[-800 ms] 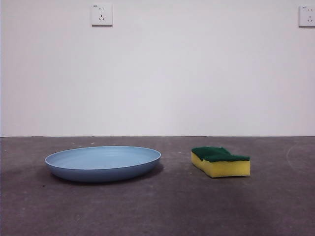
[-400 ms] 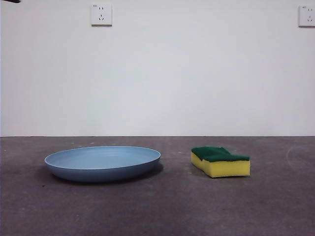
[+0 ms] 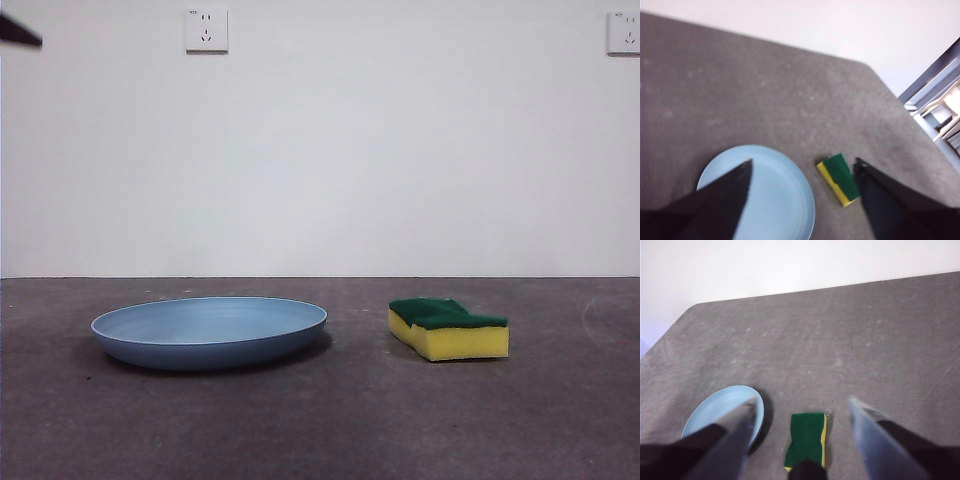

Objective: Pick up the plate,pick up the cloth,clean the plate with the cloth

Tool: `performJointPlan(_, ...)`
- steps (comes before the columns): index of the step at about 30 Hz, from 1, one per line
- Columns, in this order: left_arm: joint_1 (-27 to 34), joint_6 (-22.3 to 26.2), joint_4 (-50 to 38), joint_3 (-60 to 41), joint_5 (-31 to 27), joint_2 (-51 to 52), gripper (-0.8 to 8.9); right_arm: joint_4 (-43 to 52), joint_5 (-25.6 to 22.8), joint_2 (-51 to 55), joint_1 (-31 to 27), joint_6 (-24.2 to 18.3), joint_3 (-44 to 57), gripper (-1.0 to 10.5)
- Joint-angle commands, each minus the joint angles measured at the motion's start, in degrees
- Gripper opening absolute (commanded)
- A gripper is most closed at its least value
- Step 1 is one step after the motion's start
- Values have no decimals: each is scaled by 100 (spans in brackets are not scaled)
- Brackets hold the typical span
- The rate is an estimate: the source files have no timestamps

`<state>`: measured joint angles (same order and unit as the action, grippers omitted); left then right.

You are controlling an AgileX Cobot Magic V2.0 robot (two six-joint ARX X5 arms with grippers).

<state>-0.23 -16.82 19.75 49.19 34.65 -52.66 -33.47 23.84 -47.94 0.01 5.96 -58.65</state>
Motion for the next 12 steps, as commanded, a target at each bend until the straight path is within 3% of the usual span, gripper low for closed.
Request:
performJointPlan(1, -109, 15, -77, 13, -103, -400, 440, 17, -7, -4, 4, -22, -13, 567)
performJointPlan(6, -280, 542, 155, 411, -660, -1285, 439, 17, -11, -7, 4, 101, -13, 563)
performJointPlan(12, -474, 1123, 1045, 1294, -1482, -2612, 439, 2, 11, -4, 7, 229, -13, 563)
